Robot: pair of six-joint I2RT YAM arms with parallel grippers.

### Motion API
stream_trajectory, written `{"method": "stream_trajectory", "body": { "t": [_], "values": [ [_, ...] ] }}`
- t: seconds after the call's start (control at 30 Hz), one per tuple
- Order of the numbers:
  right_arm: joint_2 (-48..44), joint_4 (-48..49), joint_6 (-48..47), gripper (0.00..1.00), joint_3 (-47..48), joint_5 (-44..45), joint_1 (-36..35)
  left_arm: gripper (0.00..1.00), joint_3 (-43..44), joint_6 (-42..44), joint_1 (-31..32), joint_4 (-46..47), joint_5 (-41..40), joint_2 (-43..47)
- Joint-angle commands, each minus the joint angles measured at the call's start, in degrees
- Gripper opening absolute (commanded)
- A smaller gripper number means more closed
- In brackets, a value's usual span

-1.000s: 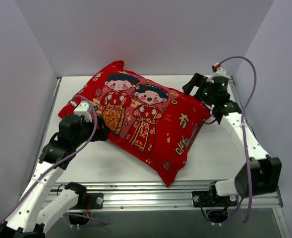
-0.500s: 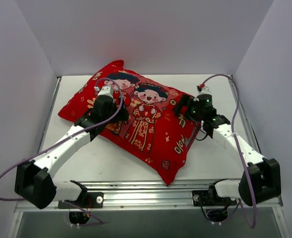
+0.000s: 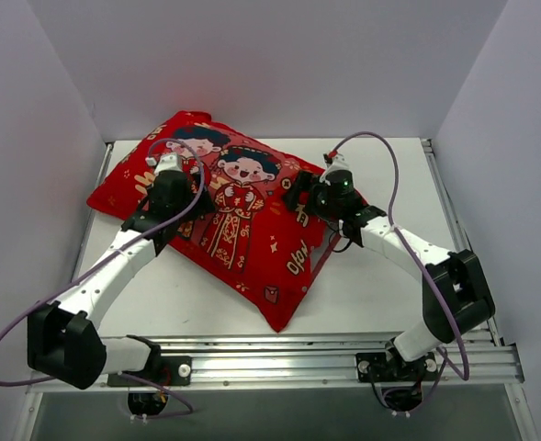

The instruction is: Remove the pillowcase from the pillow

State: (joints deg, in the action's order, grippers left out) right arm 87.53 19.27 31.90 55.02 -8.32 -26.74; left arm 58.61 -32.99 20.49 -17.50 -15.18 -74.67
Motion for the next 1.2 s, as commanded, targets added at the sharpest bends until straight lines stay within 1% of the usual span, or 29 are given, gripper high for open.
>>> {"method": "stream_trajectory", "body": {
  "t": [0.0,0.03,0.07,0.1,0.13,0.17,0.2,0.23,0.27,0.3,0.33,0.37,0.4,0.47,0.57,0.67,0.77,0.83,0.87,0.9,0.93,0.97,1.07,1.1,1.17],
  "values": [
    [0.0,-2.5,-1.1,0.95,5.8,-2.1,-1.9,0.94,8.9,8.6,6.3,-4.1,0.8,1.7],
    [-0.5,-4.1,-1.4,0.96,6.7,-0.2,-1.8,0.94,10.9,12.9,9.0,-7.0,-2.7,1.1],
    [-1.3,-5.8,-1.8,0.98,8.2,1.6,-1.8,0.94,13.0,14.9,11.8,-8.6,-4.4,0.6],
    [-3.3,-9.6,-2.0,1.0,8.8,3.6,-1.7,0.94,16.9,16.5,17.3,-10.3,-5.9,-0.8],
    [-4.6,-11.3,-2.3,1.0,9.2,5.6,-1.6,0.94,18.6,19.3,20.0,-13.0,-9.1,-1.6],
    [-6.0,-12.7,-2.7,1.0,9.3,8.7,-1.2,0.94,20.2,20.5,22.6,-14.0,-10.9,-2.4],
    [-8.9,-15.2,-2.9,1.0,9.2,11.0,-0.9,0.94,22.5,21.8,27.8,-14.8,-12.9,-3.2],
    [-10.4,-16.6,-2.7,1.0,9.0,12.5,0.3,0.94,23.3,24.1,30.1,-15.8,-15.0,-4.8],
    [-11.8,-17.9,-1.9,1.0,8.6,14.4,1.1,0.94,24.1,25.0,32.5,-16.1,-19.0,-5.6],
    [-14.5,-21.1,-1.4,1.0,8.3,14.8,2.1,0.94,25.0,25.9,36.2,-16.3,-20.6,-6.6],
    [-16.0,-22.2,-0.9,1.0,7.9,15.0,3.4,0.94,26.5,26.9,37.6,-16.5,-22.0,-8.6],
    [-17.1,-23.1,-0.4,1.0,7.4,14.7,6.1,0.94,27.2,27.1,38.6,-16.5,-23.7,-9.8],
    [-19.6,-24.5,0.3,1.0,6.2,14.7,7.3,0.94,27.7,27.2,40.1,-16.4,-24.1,-11.9],
    [-23.2,-25.7,1.1,1.0,4.9,14.8,10.3,0.94,29.4,27.2,41.1,-16.1,-23.9,-14.1],
    [-26.3,-27.4,2.3,1.0,2.4,15.3,11.5,0.94,31.9,27.4,43.2,-15.8,-25.0,-18.7],
    [-29.7,-28.1,2.6,1.0,0.0,14.8,12.0,0.94,33.8,26.8,43.9,-15.5,-26.6,-23.0],
    [-31.0,-28.5,2.6,1.0,-2.1,13.5,12.2,0.95,34.9,26.0,43.9,-15.6,-29.1,-26.1],
    [-31.6,-27.7,2.6,1.0,-3.3,11.4,12.3,0.98,34.9,25.5,43.9,-15.8,-32.7,-28.0],
    [-31.9,-27.4,2.8,1.0,-4.7,10.6,12.2,0.95,35.0,25.4,43.8,-16.0,-33.9,-28.5],
    [-32.5,-26.4,2.9,1.0,-5.4,9.6,12.2,0.9,34.8,25.3,43.8,-16.3,-35.0,-29.2],
    [-32.9,-25.9,2.9,1.0,-6.1,8.9,12.2,0.84,34.6,24.7,43.8,-16.6,-36.0,-29.4],
    [-33.3,-25.2,2.9,1.0,-7.5,6.1,12.2,0.75,34.4,24.4,43.7,-16.6,-37.7,-29.6],
    [-34.3,-22.4,3.5,0.99,-10.4,3.1,12.2,0.66,33.5,23.3,43.1,-16.5,-38.3,-29.6],
    [-34.4,-22.0,3.8,0.99,-11.2,2.4,12.2,0.58,33.2,23.0,42.9,-16.4,-38.6,-29.4],
    [-35.0,-20.9,4.4,0.99,-12.5,1.0,12.2,0.53,32.8,22.6,42.8,-16.4,-39.2,-29.0]
  ]
}}
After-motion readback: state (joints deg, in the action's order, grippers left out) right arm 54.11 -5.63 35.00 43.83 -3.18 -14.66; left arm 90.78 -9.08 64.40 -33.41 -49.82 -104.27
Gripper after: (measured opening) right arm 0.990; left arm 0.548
